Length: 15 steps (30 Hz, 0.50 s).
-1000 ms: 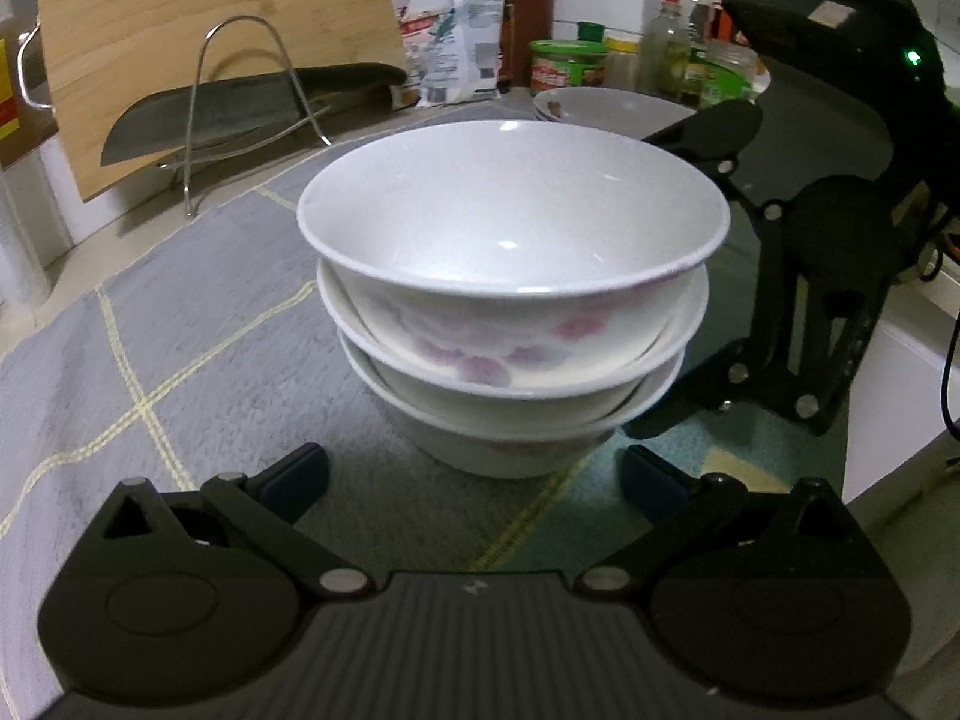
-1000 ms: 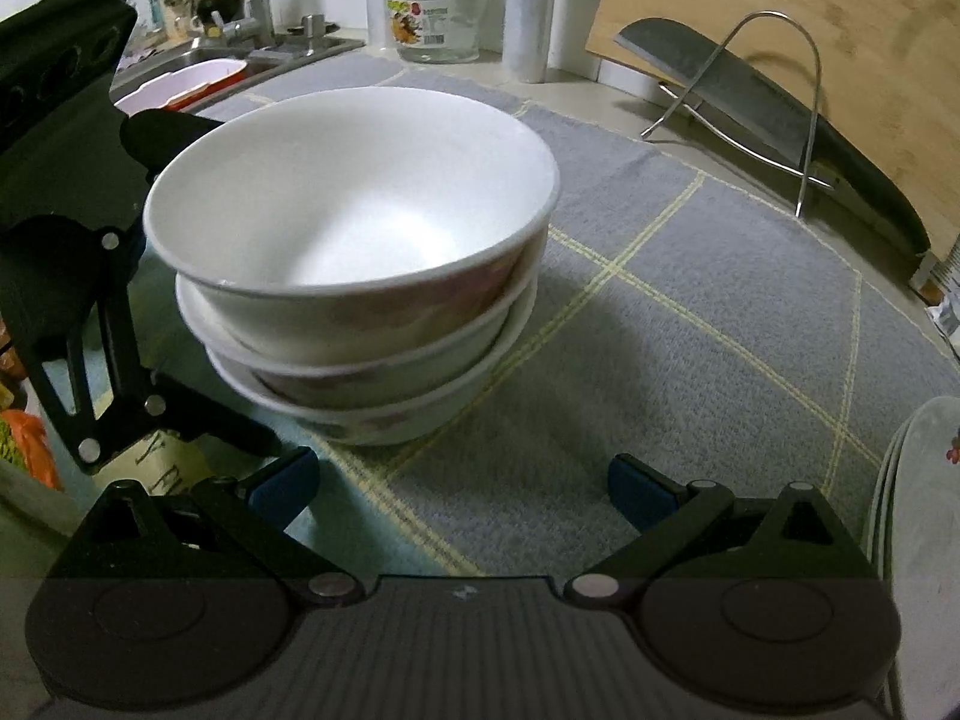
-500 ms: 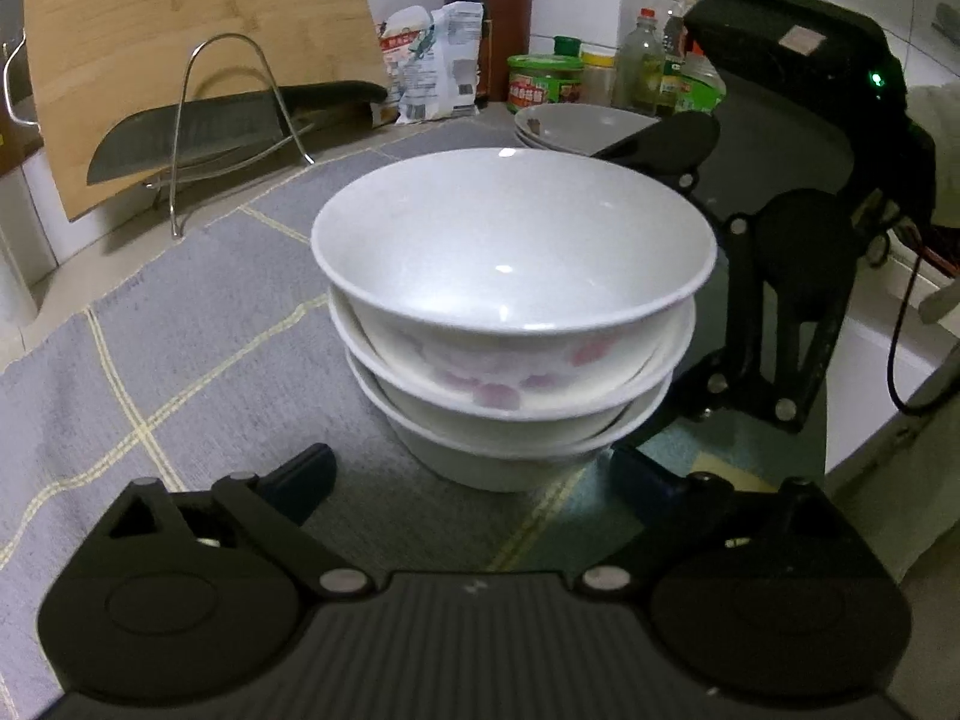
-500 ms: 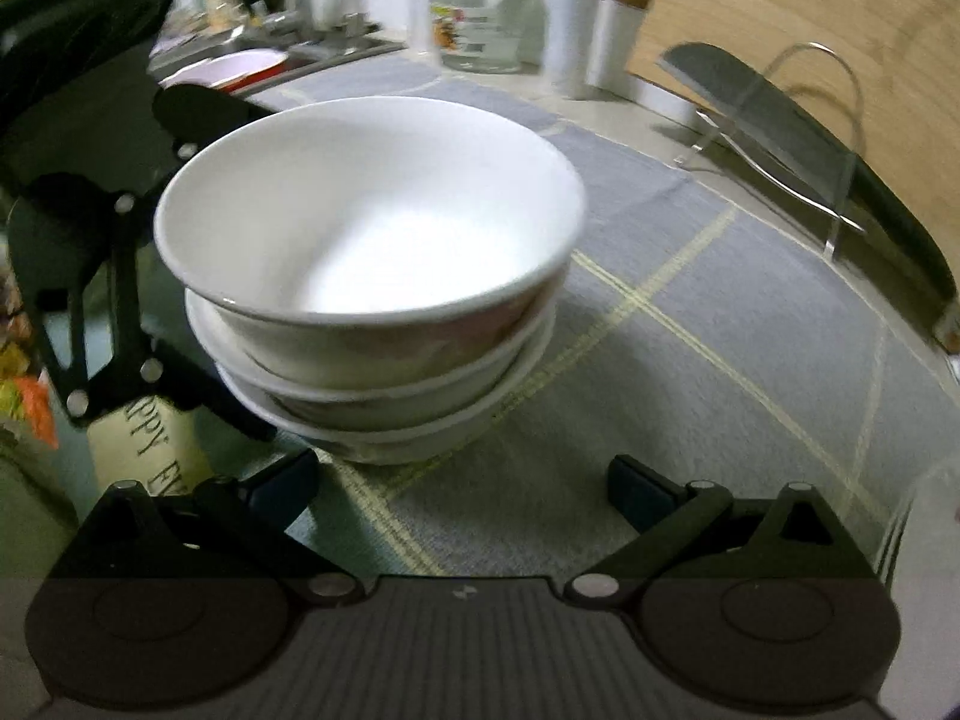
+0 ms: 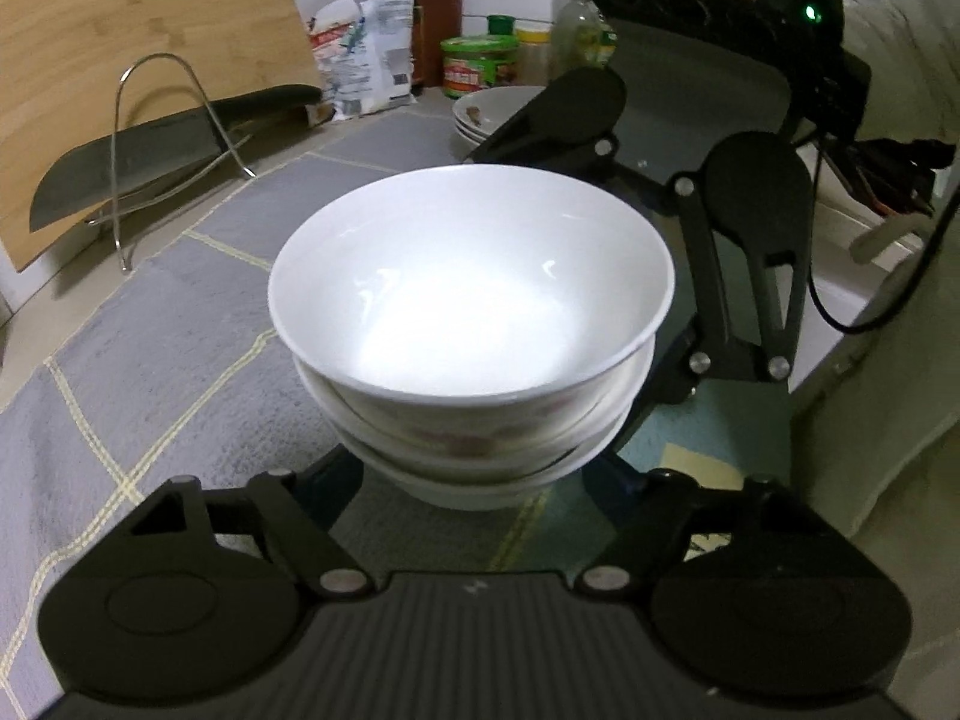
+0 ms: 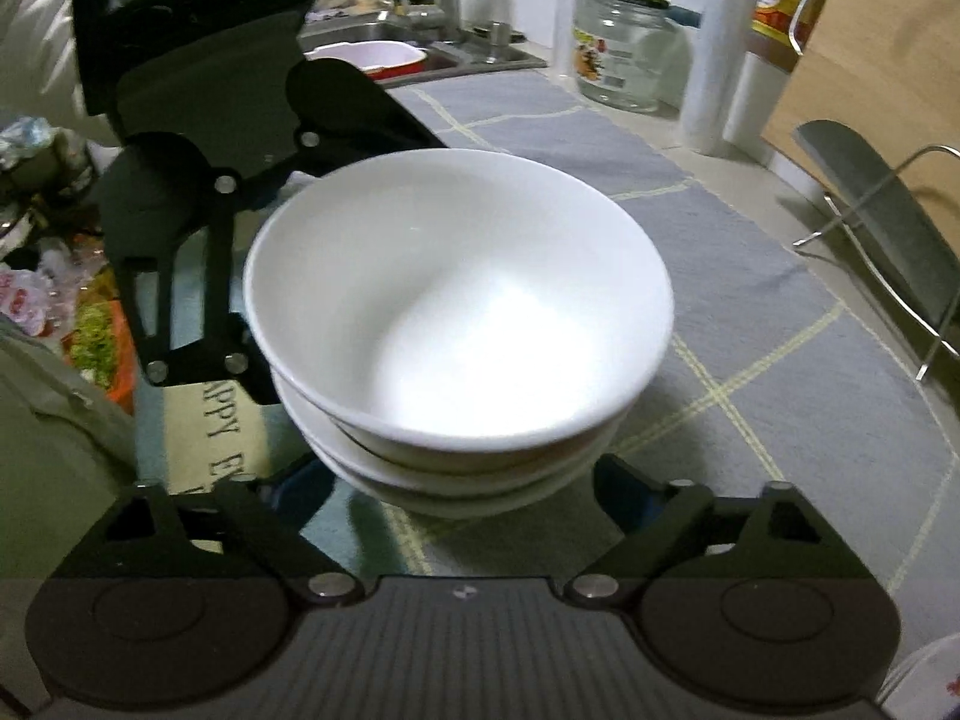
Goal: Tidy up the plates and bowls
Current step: 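Lift the bowl stack with both grippers and carry it over the floral plates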
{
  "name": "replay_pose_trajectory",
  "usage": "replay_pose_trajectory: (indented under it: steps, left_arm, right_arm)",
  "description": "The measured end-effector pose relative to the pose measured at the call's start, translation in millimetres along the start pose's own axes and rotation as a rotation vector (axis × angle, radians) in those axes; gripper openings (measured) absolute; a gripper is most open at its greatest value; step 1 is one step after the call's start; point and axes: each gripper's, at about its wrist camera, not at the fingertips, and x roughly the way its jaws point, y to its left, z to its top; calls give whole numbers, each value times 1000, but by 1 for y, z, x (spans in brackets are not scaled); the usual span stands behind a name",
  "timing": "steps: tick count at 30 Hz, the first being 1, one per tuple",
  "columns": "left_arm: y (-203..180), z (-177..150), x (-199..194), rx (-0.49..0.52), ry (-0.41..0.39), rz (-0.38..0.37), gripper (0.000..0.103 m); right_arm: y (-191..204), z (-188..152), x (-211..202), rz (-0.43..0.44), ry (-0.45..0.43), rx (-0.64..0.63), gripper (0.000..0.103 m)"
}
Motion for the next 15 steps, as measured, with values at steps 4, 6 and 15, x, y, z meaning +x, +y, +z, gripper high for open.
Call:
replay_pose_trajectory:
  steps: [4, 6, 15]
  left_arm:
    - [4, 2, -4, 15, 11, -31, 78]
    - [6, 4, -5, 26, 17, -44, 78]
    - [15, 8, -7, -5, 20, -102, 78]
  right_arm:
    - [-3, 4, -4, 17, -5, -1, 90]
    - [-6, 5, -8, 28, -7, 5, 90]
    - [-7, 7, -7, 40, 14, -7, 89]
